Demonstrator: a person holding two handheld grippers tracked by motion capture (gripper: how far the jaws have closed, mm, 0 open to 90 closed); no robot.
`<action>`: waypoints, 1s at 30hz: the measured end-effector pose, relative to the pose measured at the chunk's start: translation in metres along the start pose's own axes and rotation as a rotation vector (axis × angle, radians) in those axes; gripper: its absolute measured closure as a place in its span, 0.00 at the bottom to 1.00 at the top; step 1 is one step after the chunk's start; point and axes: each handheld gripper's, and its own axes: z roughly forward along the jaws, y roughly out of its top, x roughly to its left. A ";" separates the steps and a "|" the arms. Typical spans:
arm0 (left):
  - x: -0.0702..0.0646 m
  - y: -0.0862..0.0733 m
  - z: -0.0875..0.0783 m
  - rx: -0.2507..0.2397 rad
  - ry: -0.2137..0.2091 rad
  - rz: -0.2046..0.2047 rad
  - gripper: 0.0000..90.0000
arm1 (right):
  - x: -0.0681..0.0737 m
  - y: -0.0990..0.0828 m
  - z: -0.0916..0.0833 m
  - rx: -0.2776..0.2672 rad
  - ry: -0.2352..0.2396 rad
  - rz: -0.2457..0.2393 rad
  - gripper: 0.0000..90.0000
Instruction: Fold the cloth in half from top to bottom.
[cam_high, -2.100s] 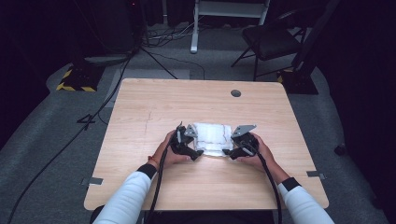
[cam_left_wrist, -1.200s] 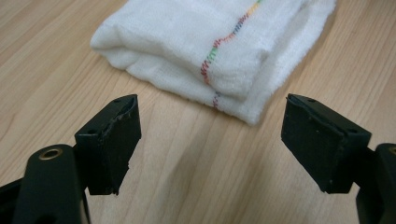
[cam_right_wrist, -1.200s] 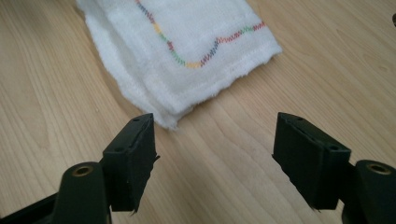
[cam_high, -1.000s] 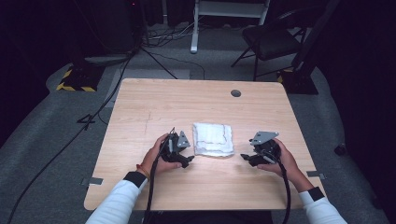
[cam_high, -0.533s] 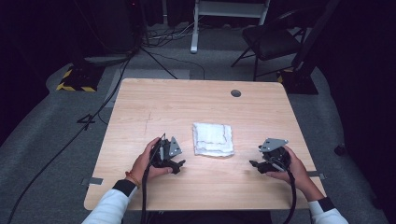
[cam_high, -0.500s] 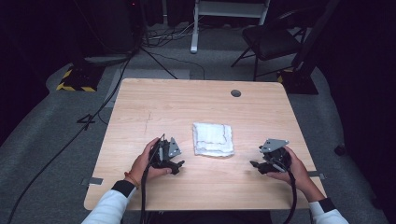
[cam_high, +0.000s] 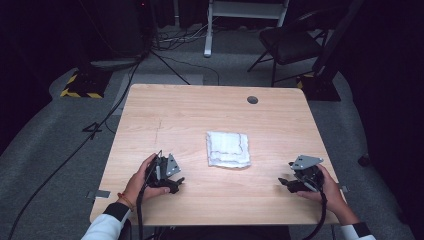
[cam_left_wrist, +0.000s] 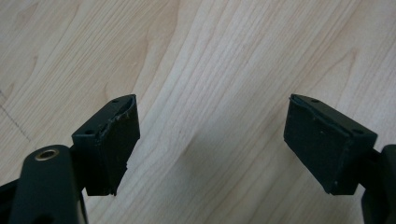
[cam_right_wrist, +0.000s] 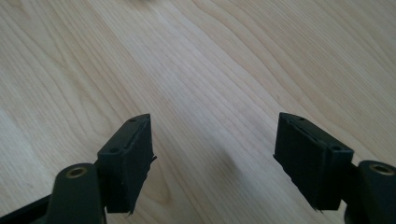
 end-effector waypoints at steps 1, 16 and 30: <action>0.001 -0.002 -0.002 0.001 -0.005 -0.005 0.21 | -0.002 -0.003 -0.001 0.000 0.002 0.015 0.31; 0.015 -0.037 -0.015 -0.006 -0.036 -0.097 0.19 | -0.022 -0.057 -0.013 -0.049 0.002 0.181 0.27; 0.029 -0.094 -0.034 -0.079 -0.110 -0.268 0.19 | -0.024 -0.083 -0.018 -0.143 -0.016 0.303 0.23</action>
